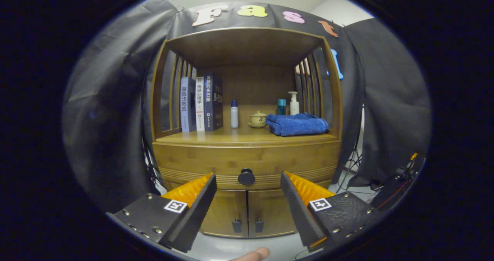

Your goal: Pull open the drawer, take out the items inside it, and place them on the countertop above the cabinet.

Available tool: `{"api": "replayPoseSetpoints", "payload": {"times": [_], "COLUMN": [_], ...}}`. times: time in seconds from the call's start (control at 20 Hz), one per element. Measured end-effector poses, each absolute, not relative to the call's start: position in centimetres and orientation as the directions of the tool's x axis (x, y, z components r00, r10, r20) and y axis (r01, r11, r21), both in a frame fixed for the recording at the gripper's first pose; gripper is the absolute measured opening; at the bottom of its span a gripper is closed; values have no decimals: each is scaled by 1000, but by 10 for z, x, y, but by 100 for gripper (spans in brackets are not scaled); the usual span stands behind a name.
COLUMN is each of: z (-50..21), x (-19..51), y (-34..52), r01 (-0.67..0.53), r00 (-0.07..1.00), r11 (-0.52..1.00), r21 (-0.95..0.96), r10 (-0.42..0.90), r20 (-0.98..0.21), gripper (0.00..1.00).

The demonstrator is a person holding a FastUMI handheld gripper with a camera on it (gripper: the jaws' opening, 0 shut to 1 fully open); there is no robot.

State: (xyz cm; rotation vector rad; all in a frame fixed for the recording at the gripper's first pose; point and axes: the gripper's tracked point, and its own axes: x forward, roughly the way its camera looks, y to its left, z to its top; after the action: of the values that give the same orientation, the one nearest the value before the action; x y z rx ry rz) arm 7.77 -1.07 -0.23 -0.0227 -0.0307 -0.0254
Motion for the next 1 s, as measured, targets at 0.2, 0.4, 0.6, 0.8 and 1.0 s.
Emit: {"api": "replayPoseSetpoints", "payload": {"times": [0.2,0.4,0.6,0.8,1.0], "z": [-15,-32,-42,-47,-71], "x": [107,133,162,191,206], "y": [-8,4,-2,-10,-10], "r01": [27,21,67,108,87], "r00": [1000,1000,997,994,993], "r11": [999,999,995,992,988], "r21": [-21,-30,-68,-71,-127], "r10": [-26,-21,-70,-110,-96], "r20": [11,-15,-37,-25,-68], "gripper": [99,99,99,97,75]}}
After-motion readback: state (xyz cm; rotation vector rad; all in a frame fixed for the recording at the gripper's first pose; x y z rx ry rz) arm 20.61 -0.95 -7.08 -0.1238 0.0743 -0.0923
